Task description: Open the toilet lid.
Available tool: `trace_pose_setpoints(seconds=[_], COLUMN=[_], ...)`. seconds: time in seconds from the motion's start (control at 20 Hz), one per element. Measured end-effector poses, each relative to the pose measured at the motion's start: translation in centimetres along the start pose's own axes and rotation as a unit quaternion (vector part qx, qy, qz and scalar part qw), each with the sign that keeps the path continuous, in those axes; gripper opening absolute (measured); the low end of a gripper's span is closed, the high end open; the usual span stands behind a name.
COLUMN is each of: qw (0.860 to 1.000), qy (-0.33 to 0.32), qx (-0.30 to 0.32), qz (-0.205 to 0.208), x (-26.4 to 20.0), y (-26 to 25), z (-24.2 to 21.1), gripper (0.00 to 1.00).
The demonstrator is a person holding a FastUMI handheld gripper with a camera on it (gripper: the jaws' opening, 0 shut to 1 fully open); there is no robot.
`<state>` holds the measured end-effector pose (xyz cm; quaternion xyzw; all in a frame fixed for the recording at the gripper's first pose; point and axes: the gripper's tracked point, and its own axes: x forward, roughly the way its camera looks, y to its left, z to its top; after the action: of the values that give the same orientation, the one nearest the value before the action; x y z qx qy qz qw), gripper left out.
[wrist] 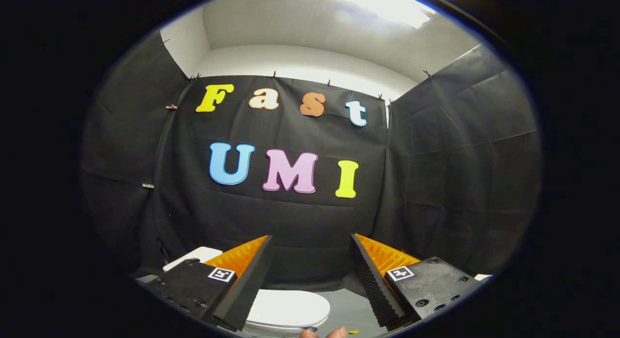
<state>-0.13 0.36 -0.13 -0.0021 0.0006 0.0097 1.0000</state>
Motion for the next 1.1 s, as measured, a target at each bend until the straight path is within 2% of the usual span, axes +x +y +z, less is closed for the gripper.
trace_pose_setpoints(seconds=[0.15, 0.3, 0.5, 0.65, 0.8, 0.9, 1.1], qw=[1.000, 0.999, 0.994, 0.982, 0.958, 0.934, 0.884], qy=[0.002, 0.008, 0.032, 0.079, 0.143, 0.184, 0.256], qx=[0.006, 0.023, 0.075, 0.128, 0.202, 0.263, 0.359], qz=[0.003, 0.026, 0.078, 0.113, 0.144, 0.156, 0.155], x=[0.7, 2.1, 4.1, 5.3, 5.8, 5.7, 6.4], y=[-0.3, -0.2, 0.6, 0.6, 0.6, 0.4, -0.9], z=[-0.9, -2.4, -6.2, -10.9, -17.1, -21.1, -30.1], gripper=[0.98, 0.98, 0.97, 0.98, 0.98, 0.98, 0.98])
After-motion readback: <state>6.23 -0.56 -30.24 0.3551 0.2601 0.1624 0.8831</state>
